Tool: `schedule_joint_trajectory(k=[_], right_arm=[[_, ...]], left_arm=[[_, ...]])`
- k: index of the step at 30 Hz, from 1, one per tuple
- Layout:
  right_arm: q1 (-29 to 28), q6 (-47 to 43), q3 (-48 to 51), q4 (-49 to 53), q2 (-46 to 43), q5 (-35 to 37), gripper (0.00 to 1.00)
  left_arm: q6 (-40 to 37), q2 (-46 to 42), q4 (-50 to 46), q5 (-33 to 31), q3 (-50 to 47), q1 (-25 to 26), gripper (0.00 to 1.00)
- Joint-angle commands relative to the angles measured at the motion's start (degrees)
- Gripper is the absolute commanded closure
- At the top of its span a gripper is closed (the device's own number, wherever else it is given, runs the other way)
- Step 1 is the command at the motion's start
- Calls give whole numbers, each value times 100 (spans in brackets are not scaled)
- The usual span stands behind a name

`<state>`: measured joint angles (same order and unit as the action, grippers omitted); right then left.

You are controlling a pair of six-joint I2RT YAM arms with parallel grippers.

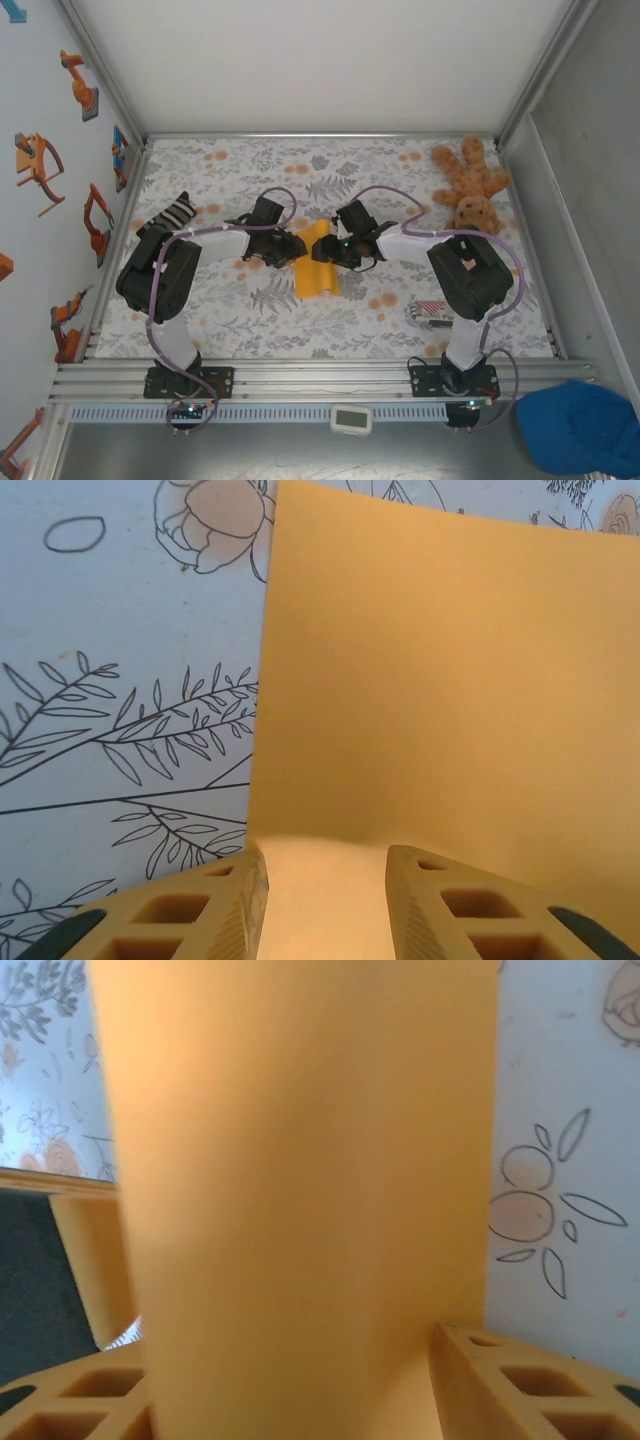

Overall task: Fold a paper plane with a square sheet of paper (pick it up from the middle)
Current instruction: First fold in half a square sheet of paper at the center of the table.

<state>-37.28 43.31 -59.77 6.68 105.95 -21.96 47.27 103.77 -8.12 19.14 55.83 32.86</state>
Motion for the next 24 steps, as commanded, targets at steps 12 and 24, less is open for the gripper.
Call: schedule_joint_trajectory(k=[12,24], right_arm=[[1,240,514,-732,-789,405,74],[122,771,762,-1608,-1728,-118,78]], left_arm=[[224,-814,389,497,-679,-603,55],[715,-2242,1530,1379,-1358,-1270,18]])
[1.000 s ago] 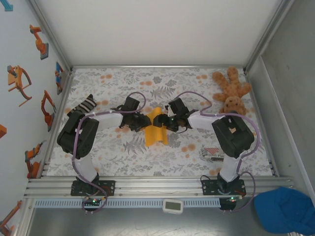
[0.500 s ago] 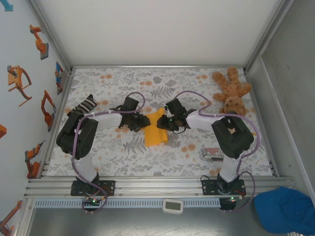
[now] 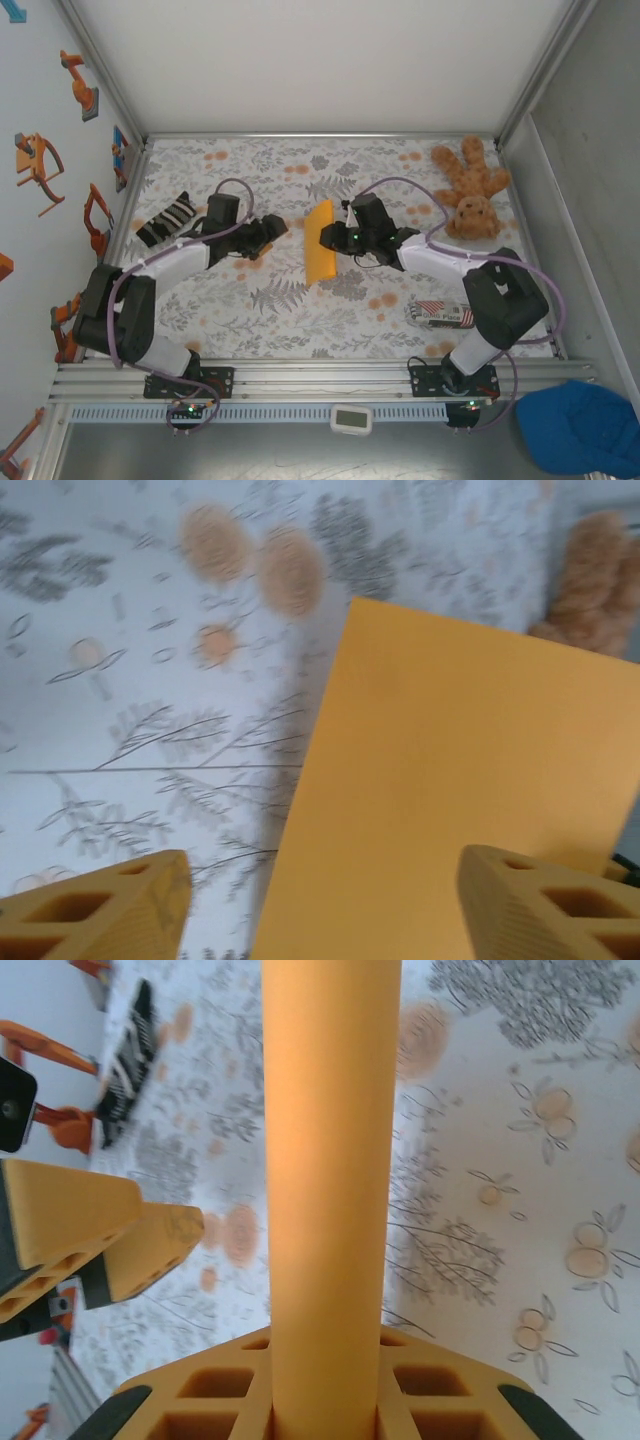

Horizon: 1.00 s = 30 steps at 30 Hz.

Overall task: Fold a paper plane with a square sheet of paper (pick it up from the middle)
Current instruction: First fold in half a square sheet of paper at the center of the table.

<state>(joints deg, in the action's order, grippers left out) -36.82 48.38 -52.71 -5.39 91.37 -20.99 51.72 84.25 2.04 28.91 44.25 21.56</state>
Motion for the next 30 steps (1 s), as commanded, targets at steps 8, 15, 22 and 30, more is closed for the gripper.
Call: schedule_joint_trajectory(k=[8,15,22,30], right_arm=[[371,1651,250,-2377,-634,-1472,78],[412,2378,81,-3238,-730,-1878,78],[412,2831,-140,-3616,-804,-2043,77],[413,3083,-153,-3856,-758,-2110,78]], left_arm=[[1138,-638,1918,1346,-306,-249,4],[2290,-507,3500,1799,-302,-225,4],[3254,-35,5091,1935,-275,-1,4],[3326,300,5367,2016,-93,175,3]])
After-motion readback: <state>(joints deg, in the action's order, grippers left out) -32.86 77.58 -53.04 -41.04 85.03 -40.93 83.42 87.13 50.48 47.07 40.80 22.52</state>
